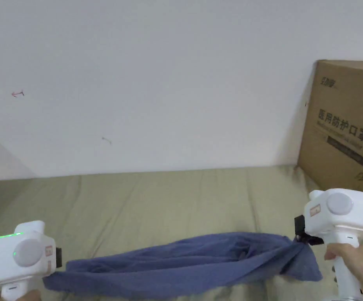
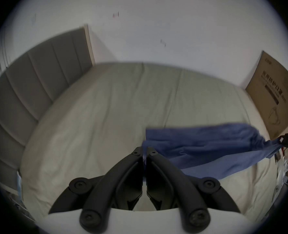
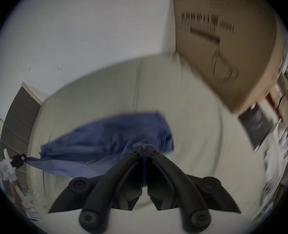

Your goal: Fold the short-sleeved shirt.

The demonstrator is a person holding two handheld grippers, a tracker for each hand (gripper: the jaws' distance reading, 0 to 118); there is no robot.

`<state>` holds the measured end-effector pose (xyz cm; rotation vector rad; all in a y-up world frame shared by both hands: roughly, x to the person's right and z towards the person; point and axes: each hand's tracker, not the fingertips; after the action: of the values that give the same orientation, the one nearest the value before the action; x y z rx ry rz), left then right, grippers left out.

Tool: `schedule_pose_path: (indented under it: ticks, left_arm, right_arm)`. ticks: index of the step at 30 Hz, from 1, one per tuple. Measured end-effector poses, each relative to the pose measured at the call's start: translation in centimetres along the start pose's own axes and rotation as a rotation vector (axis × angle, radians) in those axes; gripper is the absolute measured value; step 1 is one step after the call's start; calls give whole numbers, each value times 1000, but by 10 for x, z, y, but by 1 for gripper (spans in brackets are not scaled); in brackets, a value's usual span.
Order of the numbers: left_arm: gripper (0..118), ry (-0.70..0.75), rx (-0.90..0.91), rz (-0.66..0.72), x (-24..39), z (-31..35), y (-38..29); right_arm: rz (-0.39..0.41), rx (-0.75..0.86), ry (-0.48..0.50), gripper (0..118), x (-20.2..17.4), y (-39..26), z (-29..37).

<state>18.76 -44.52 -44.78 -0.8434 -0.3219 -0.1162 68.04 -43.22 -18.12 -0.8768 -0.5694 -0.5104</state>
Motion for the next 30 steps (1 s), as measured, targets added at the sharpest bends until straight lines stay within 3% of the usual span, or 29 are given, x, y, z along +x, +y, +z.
schedule_pose_path:
  ticks: [2,3,5,6,9,13,16,20,26,30]
  left_arm:
    - [1,1,-34,-25,-6,-14,-22]
    - [1,9,-43,-28,-9,-14,-31]
    - [1,1,-49,-30,-18,-7,-45]
    - [1,0,-46,-32,-22,2,-53]
    - [1,-15,3,-61,-40,47,-86]
    - [1,0,11,-126,-65,115,-151]
    - [1,-8,-7,-134,-86,166,-199]
    - [1,17,-28,-127,-111,214,-260]
    - [1,11,-91,-128,-133,258,-328]
    - [2,12,-105,-124,-137,269,-352]
  right_arm:
    - [-98,-43,49,2,10,-32,-9]
    - [-55,-33,62,2,14,-46,-9]
    - [14,-73,-62,2,22,-75,-4]
    - [23,-70,-44,2,28,-86,1]
    - [-51,-39,63,2,46,-123,38]
    - [24,-5,27,2,54,-182,97]
    - [28,-22,35,2,64,-228,141]
    - [-54,-20,39,2,87,-294,190]
    - [-23,-79,13,2,106,-384,221]
    - [-54,-83,-9,5,110,-416,229]
